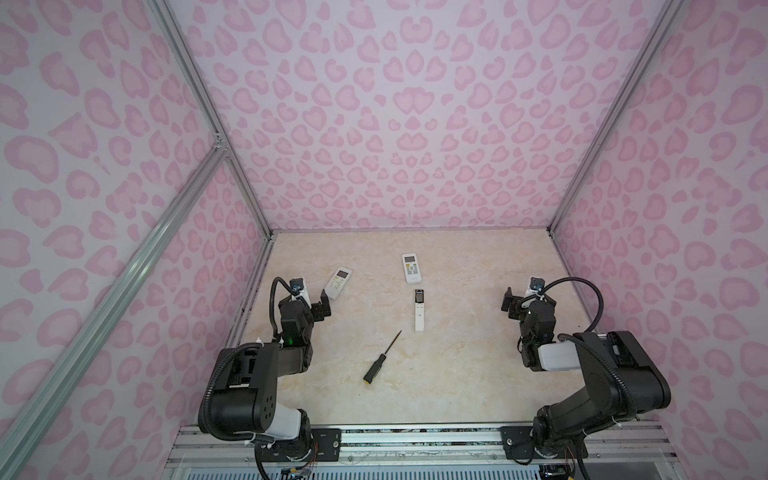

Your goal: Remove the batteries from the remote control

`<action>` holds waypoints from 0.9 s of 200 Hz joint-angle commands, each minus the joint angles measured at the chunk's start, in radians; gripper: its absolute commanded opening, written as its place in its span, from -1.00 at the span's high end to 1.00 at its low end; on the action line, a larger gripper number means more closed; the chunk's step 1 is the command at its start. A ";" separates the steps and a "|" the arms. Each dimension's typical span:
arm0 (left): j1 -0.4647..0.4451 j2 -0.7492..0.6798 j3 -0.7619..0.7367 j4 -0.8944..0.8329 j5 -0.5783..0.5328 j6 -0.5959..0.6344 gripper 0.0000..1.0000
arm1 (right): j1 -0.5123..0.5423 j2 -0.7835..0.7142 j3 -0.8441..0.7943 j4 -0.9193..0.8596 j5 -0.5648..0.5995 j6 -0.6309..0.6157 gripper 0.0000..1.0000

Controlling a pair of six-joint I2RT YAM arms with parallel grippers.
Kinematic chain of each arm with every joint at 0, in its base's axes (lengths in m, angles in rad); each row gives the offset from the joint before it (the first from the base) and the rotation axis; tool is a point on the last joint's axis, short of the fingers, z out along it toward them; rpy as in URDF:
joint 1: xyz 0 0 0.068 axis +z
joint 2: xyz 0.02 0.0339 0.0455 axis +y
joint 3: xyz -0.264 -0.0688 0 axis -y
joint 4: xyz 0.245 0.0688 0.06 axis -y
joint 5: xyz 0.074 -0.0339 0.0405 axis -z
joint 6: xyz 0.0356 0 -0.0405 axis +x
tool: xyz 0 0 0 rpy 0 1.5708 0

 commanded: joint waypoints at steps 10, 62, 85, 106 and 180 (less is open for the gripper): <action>0.000 -0.004 -0.001 0.034 -0.001 0.003 -0.95 | 0.000 0.002 0.003 0.009 0.008 -0.004 -0.96; -0.009 -0.095 0.031 -0.089 -0.067 -0.010 -0.94 | 0.002 -0.051 0.003 -0.038 -0.034 -0.018 -0.96; -0.037 -0.221 0.062 -0.237 -0.157 -0.023 -0.97 | 0.011 -0.199 0.092 -0.315 -0.045 -0.027 -0.96; -0.082 -0.324 0.111 -0.378 -0.196 -0.042 -0.99 | 0.019 -0.292 0.173 -0.500 -0.080 0.032 -0.97; -0.393 -0.302 0.385 -0.803 -0.267 -0.180 -0.77 | 0.242 -0.293 0.419 -1.092 0.041 0.195 -0.88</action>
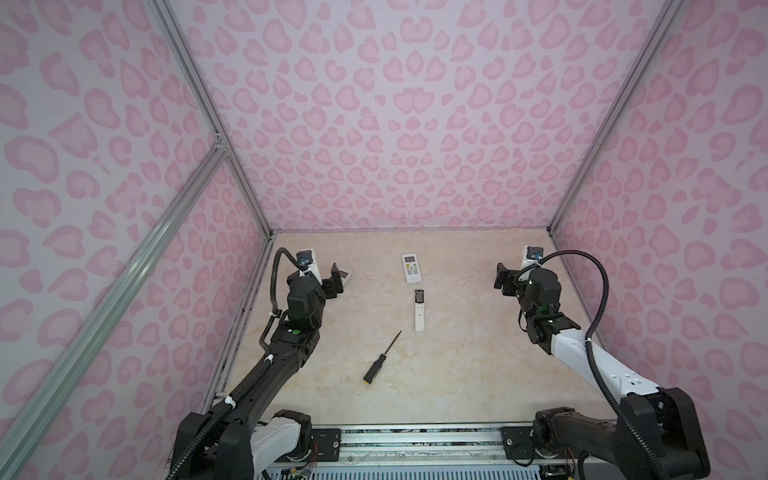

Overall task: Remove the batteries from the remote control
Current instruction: 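Grasp the slim white remote with the left gripper while the right gripper approaches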

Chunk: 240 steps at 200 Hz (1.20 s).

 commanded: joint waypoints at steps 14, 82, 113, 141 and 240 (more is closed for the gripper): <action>-0.163 0.093 0.087 -0.214 -0.052 -0.109 -0.76 | 0.146 0.100 0.084 -0.347 0.116 0.089 -0.88; -0.441 0.503 0.371 -0.420 0.079 -0.379 -0.65 | 0.262 0.263 0.122 -0.415 -0.097 0.237 -0.62; -0.501 0.654 0.471 -0.447 0.095 -0.420 -0.65 | 0.262 0.282 0.096 -0.384 -0.201 0.268 -0.46; -0.528 0.756 0.541 -0.495 0.051 -0.410 -0.68 | 0.262 0.302 0.091 -0.382 -0.236 0.277 -0.42; -0.540 0.913 0.660 -0.552 0.052 -0.396 -0.60 | 0.234 0.259 0.049 -0.379 -0.237 0.295 -0.38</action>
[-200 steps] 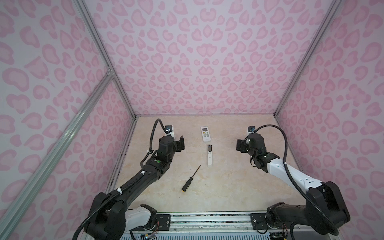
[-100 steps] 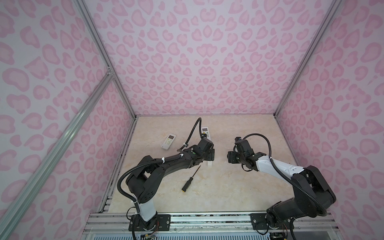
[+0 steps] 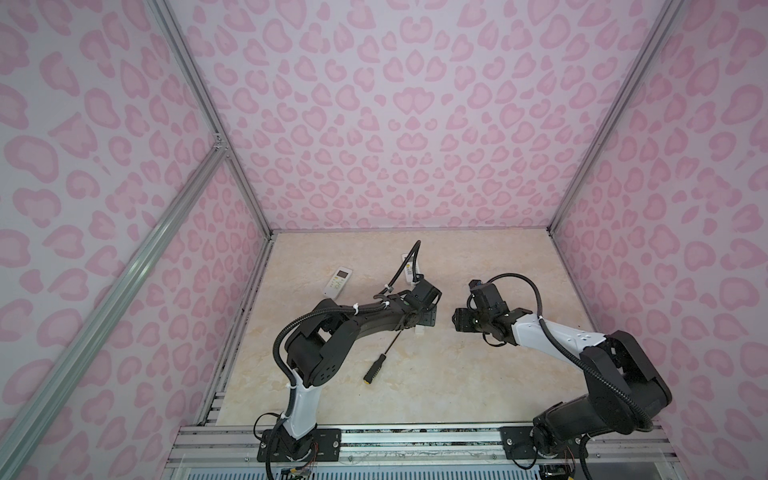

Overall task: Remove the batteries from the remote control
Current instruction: 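Grasp the slim white remote with the left gripper while the right gripper approaches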

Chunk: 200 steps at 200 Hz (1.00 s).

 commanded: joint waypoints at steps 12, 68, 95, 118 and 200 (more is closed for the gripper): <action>-0.003 0.043 0.038 -0.024 -0.005 0.001 -0.54 | -0.016 -0.029 -0.013 0.002 0.004 0.023 -0.37; -0.004 0.026 0.017 -0.018 -0.030 0.005 -0.13 | -0.063 -0.063 -0.034 -0.016 0.005 0.033 -0.36; -0.004 0.010 -0.005 -0.006 -0.032 0.003 -0.02 | -0.099 -0.084 -0.031 -0.022 -0.008 0.037 -0.35; -0.004 -0.002 -0.021 0.007 -0.035 0.000 0.11 | -0.117 -0.108 -0.030 -0.032 -0.008 0.040 -0.33; -0.004 -0.148 -0.059 0.047 0.081 0.054 0.70 | -0.165 -0.153 0.016 -0.068 -0.114 0.071 -0.21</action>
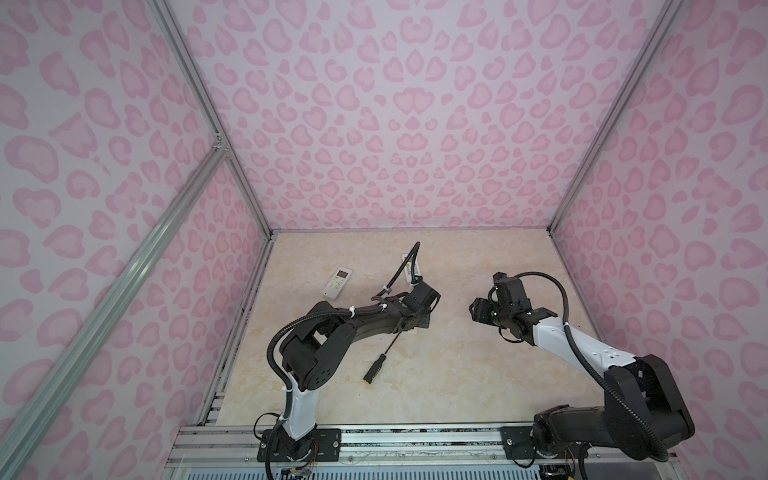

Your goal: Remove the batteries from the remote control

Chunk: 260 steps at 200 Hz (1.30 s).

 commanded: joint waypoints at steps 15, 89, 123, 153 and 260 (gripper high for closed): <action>0.000 -0.112 -0.021 0.073 0.138 0.067 0.75 | -0.024 -0.020 0.049 -0.028 -0.121 0.026 -0.19; 0.009 -0.202 -0.114 0.203 0.479 0.162 0.76 | -0.040 0.060 0.162 0.012 -0.298 0.078 0.13; 0.022 -0.239 -0.226 0.366 0.550 0.109 0.89 | -0.043 0.095 0.172 0.032 -0.343 0.098 0.17; 0.035 -0.243 -0.255 0.415 0.597 0.098 0.92 | -0.058 0.144 0.195 0.062 -0.392 0.126 0.20; 0.113 -0.215 -0.355 0.672 0.786 0.009 0.94 | -0.069 0.342 0.208 0.386 -0.542 0.345 0.96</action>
